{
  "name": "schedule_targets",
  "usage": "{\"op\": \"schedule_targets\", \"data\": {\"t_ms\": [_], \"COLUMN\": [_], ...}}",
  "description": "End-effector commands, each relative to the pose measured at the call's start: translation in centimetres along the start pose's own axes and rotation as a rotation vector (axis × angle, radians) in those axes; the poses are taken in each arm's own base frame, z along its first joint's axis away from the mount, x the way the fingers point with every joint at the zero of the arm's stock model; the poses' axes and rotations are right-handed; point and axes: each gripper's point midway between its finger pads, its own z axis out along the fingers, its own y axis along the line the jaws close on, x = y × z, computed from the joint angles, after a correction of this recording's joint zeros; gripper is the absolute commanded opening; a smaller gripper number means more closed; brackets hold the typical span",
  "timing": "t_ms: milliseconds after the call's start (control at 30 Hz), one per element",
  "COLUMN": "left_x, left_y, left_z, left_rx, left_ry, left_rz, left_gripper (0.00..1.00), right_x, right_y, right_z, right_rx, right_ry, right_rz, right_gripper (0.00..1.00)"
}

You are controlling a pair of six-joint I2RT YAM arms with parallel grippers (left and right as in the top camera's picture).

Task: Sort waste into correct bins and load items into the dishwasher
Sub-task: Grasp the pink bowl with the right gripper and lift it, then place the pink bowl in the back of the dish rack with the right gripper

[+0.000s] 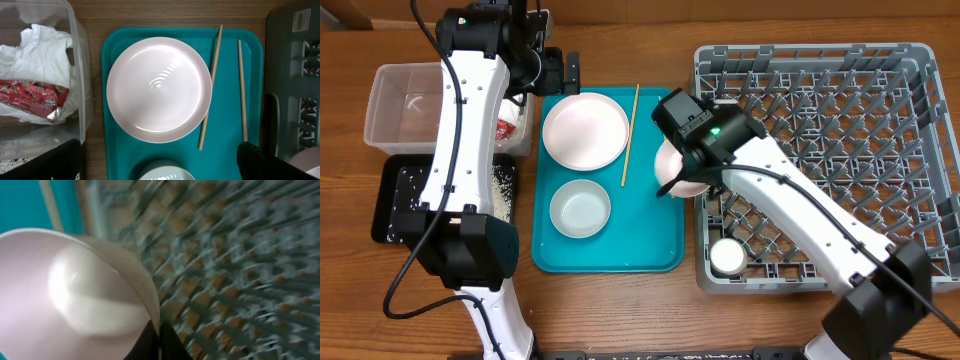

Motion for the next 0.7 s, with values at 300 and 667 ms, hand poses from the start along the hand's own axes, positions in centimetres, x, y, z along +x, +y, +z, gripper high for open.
{"op": "schedule_targets", "data": {"t_ms": [300,667], "left_x": [-0.5,-0.5], "left_y": [-0.4,-0.4], "left_z": [-0.8,-0.8], "left_rx": [0.012,0.012], "left_ry": [-0.025,-0.025], "left_rz": [-0.001,-0.001], "left_gripper": [1.00,1.00], "right_x": [-12.2,-17.9], "right_y": [-8.8,-7.4], "right_z": [-5.6,2.4], "right_rx": [0.494,0.696], "right_ry": [-0.670,-0.556], "right_rz": [0.244,-0.130], "right_gripper": [0.04,0.04]}}
